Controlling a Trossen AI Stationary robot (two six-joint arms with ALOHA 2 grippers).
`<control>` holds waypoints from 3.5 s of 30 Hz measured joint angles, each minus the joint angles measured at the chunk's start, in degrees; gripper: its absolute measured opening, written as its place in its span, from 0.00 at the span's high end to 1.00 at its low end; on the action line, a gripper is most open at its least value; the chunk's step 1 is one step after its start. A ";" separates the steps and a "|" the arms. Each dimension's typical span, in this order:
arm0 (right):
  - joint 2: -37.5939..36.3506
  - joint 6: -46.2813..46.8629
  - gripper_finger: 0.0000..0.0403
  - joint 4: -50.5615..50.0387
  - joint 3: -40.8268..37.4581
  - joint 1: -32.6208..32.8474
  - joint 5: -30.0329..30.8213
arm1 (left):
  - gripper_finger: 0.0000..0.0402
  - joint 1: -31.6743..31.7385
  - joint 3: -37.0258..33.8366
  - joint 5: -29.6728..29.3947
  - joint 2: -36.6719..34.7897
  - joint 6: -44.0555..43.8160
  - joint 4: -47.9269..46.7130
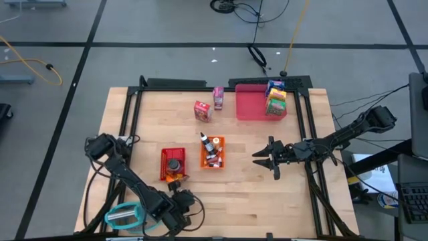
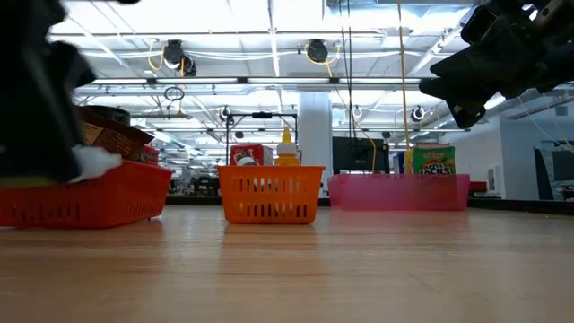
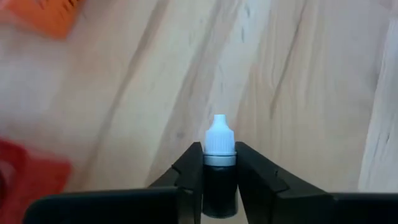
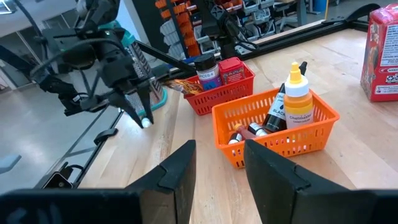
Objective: Pick & Place Kitchen Items
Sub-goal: Put the small black food coloring bottle into the orange bin, then put the red cereal box into the light red bin
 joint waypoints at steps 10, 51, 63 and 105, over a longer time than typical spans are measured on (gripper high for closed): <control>0.00 0.00 0.68 0.00 0.00 0.01 0.00 | 0.88 2.07 7.39 -4.39 -0.07 12.15 -1.03; 0.00 0.24 0.68 -0.45 0.00 0.02 -0.09 | 0.83 32.65 6.47 1.34 -0.26 36.10 -3.39; 0.00 0.24 0.68 -0.83 0.00 0.02 -0.09 | 0.68 33.07 0.65 2.90 -0.24 36.05 5.32; 0.00 -5.76 0.68 1.29 -0.02 -8.50 -0.13 | 0.58 51.97 -1.00 -4.93 -17.33 67.09 -0.06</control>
